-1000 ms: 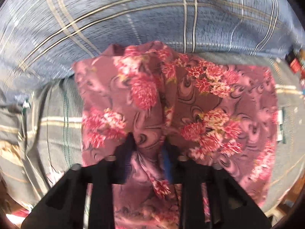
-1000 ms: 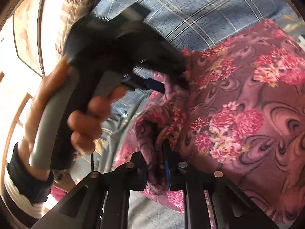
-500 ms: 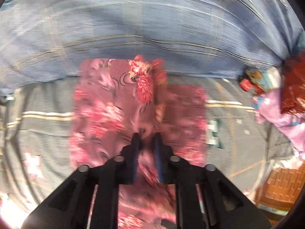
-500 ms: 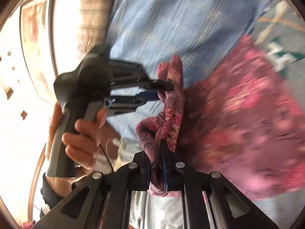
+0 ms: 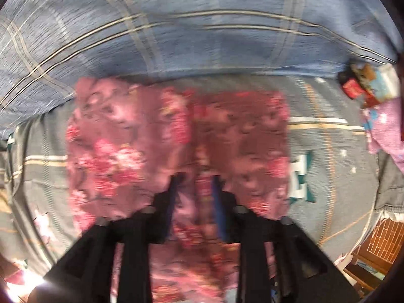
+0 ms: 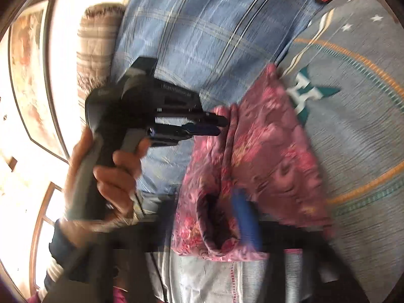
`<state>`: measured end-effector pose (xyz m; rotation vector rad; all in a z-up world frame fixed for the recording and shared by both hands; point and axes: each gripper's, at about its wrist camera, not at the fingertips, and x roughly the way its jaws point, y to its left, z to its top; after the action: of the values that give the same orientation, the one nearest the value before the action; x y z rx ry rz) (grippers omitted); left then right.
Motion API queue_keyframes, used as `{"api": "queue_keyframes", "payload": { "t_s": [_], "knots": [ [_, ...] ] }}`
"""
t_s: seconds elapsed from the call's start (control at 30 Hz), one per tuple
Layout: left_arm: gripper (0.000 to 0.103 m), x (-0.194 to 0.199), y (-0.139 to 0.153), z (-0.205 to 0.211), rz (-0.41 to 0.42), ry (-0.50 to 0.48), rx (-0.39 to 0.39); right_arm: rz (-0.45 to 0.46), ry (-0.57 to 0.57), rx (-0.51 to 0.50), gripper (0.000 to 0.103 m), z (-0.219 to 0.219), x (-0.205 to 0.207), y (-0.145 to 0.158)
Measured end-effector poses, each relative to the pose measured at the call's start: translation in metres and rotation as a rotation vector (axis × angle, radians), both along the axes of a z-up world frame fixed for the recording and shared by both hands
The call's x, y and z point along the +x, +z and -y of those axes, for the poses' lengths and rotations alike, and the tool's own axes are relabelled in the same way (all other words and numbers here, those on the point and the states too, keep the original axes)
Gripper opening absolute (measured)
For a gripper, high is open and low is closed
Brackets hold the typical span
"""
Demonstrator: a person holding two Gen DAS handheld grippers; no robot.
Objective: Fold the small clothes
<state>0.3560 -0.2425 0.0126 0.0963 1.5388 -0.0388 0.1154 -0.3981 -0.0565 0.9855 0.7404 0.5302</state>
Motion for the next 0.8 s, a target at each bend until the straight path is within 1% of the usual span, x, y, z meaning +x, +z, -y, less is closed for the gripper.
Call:
{"api": "queue_keyframes", "payload": {
  "t_s": [0.07, 0.13, 0.17, 0.2, 0.27, 0.3, 0.37, 0.4, 0.43, 0.47, 0.5, 0.53, 0.57, 0.6, 0.63, 0.67, 0.7, 0.73, 0.77, 0.8],
  "knots": [
    [0.042, 0.001, 0.001, -0.006, 0.018, -0.001, 0.022, 0.019, 0.023, -0.049, 0.068, -0.015, 0.003, 0.003],
    [0.051, 0.0, 0.0, -0.007, 0.017, -0.018, 0.029, 0.021, 0.05, -0.107, 0.068, -0.027, 0.006, 0.005],
    [0.06, 0.0, -0.003, -0.006, 0.002, -0.029, 0.016, 0.021, 0.066, -0.139, 0.068, -0.033, 0.006, 0.005],
    [0.062, -0.001, -0.005, -0.005, -0.008, -0.032, 0.004, 0.02, 0.081, -0.153, 0.068, -0.039, 0.007, 0.004],
    [0.062, -0.002, -0.011, 0.0, -0.031, -0.043, -0.018, 0.031, 0.122, -0.16, 0.068, -0.049, 0.007, 0.003],
    [0.064, -0.003, -0.015, 0.005, -0.037, -0.055, -0.015, 0.045, 0.14, -0.158, 0.068, -0.054, 0.006, 0.004],
    [0.069, -0.004, -0.022, 0.016, -0.032, -0.087, 0.041, 0.06, 0.168, -0.144, 0.068, -0.059, 0.003, 0.006],
    [0.07, -0.004, -0.026, 0.02, -0.029, -0.099, 0.076, 0.058, 0.169, -0.14, 0.068, -0.059, 0.003, 0.005],
    [0.07, -0.003, -0.03, 0.021, -0.026, -0.091, 0.132, 0.053, 0.169, -0.136, 0.067, -0.059, 0.003, 0.004],
    [0.07, -0.004, -0.033, 0.022, -0.027, -0.062, 0.16, 0.044, 0.167, -0.129, 0.065, -0.058, 0.003, 0.001],
    [0.07, -0.003, -0.035, 0.019, -0.029, -0.036, 0.155, 0.037, 0.164, -0.115, 0.064, -0.057, 0.004, 0.0],
    [0.07, -0.004, -0.036, 0.014, -0.031, -0.005, 0.134, 0.031, 0.163, -0.103, 0.059, -0.055, 0.004, -0.002],
    [0.07, -0.006, -0.034, 0.008, -0.03, 0.034, 0.107, 0.022, 0.157, -0.097, 0.052, -0.054, 0.012, -0.004],
    [0.067, -0.009, -0.032, 0.004, -0.026, 0.059, 0.091, 0.014, 0.156, -0.091, 0.047, -0.054, 0.013, -0.006],
    [0.063, -0.013, -0.03, 0.001, -0.018, 0.069, 0.086, 0.008, 0.156, -0.082, 0.035, -0.052, 0.014, -0.008],
    [0.044, -0.018, -0.026, 0.001, 0.002, 0.068, 0.089, -0.003, 0.155, -0.069, 0.02, -0.052, 0.015, -0.011],
    [0.024, -0.021, -0.024, 0.001, 0.011, 0.064, 0.084, -0.012, 0.153, -0.057, 0.013, -0.051, 0.016, -0.014],
    [0.019, -0.025, -0.021, 0.0, 0.017, 0.064, 0.063, -0.019, 0.148, -0.035, 0.01, -0.05, 0.017, -0.017],
    [0.015, -0.029, -0.014, -0.002, 0.043, 0.075, 0.034, -0.023, 0.142, -0.018, 0.008, -0.048, 0.018, -0.02],
    [0.013, -0.031, -0.008, -0.003, 0.065, 0.082, 0.018, -0.026, 0.135, 0.0, 0.008, -0.046, 0.017, -0.022]
  ]
}}
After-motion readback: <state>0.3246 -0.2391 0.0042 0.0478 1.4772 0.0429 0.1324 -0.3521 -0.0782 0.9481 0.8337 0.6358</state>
